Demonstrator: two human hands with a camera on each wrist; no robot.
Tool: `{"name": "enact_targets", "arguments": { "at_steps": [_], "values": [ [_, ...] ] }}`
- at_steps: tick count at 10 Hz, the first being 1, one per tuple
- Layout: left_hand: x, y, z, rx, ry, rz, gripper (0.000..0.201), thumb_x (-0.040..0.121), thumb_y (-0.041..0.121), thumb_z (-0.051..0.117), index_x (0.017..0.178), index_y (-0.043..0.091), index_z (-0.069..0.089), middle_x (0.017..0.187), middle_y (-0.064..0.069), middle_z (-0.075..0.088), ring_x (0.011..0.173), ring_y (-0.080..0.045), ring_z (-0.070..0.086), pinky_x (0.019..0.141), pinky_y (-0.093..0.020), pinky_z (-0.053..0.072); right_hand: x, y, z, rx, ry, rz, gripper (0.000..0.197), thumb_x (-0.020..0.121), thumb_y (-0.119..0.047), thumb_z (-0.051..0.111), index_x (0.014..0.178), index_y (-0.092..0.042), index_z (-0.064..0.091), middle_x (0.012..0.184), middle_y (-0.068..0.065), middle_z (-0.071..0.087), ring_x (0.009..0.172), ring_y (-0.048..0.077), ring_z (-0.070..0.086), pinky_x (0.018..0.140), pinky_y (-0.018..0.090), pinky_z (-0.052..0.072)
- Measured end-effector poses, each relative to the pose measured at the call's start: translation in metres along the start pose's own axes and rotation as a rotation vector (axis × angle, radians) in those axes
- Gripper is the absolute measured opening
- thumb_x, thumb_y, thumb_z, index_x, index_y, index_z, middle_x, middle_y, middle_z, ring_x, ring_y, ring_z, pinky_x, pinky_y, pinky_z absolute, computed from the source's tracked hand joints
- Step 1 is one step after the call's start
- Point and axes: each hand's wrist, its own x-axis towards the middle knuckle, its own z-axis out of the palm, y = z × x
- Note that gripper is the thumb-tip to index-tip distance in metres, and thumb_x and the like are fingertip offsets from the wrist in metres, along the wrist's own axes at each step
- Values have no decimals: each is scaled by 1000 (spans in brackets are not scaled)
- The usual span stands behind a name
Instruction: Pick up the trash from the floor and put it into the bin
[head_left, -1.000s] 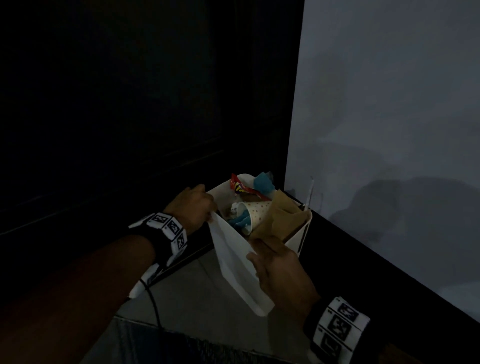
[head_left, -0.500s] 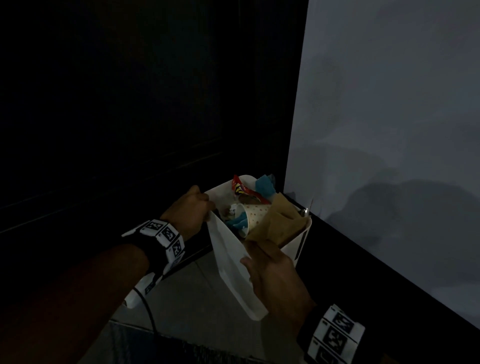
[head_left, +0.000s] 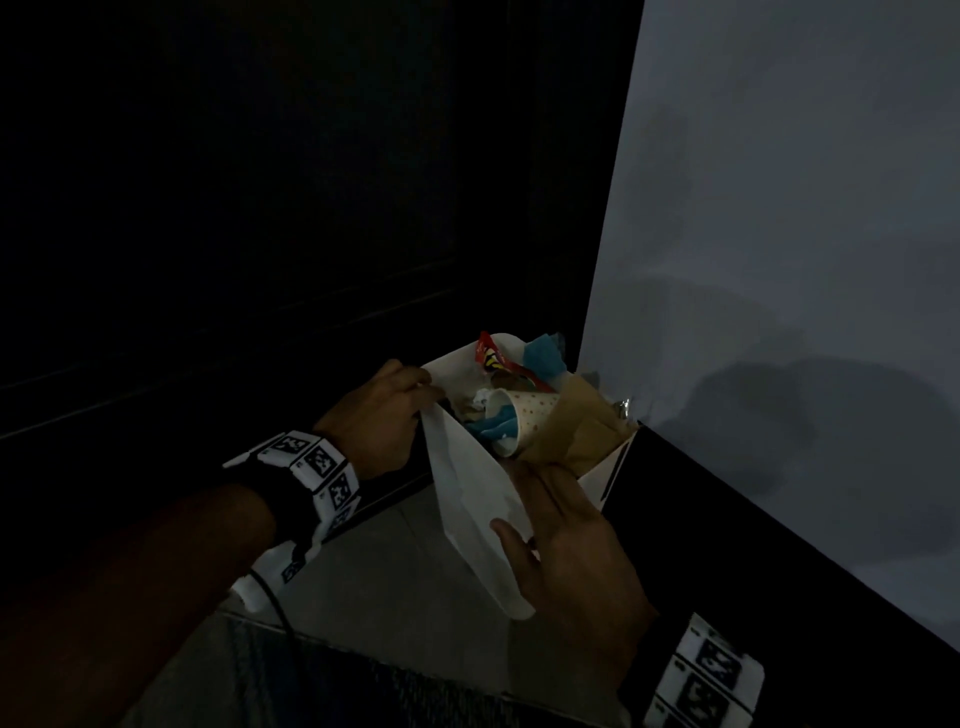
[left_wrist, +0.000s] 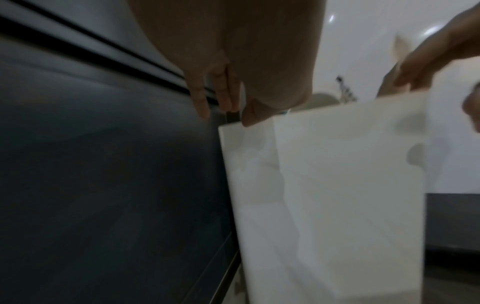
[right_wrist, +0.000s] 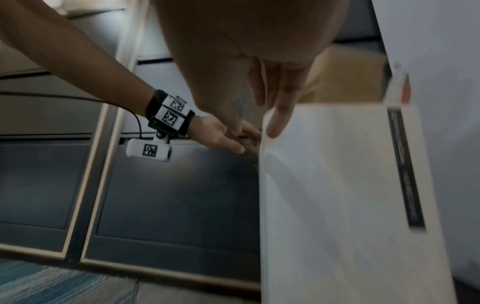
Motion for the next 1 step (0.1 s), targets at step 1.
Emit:
{"name": "enact_targets", "arguments": {
  "at_steps": [1],
  "values": [
    [-6, -5, -6, -31, 70, 28, 52, 79, -1, 57, 129, 14, 57, 131, -7, 53, 117, -26, 46, 93, -37, 48, -9, -4, -8, -49, 97, -8, 48, 89, -39, 54, 127, -11, 58, 119, 7, 60, 103, 21, 60, 55, 28, 57]
  ]
}}
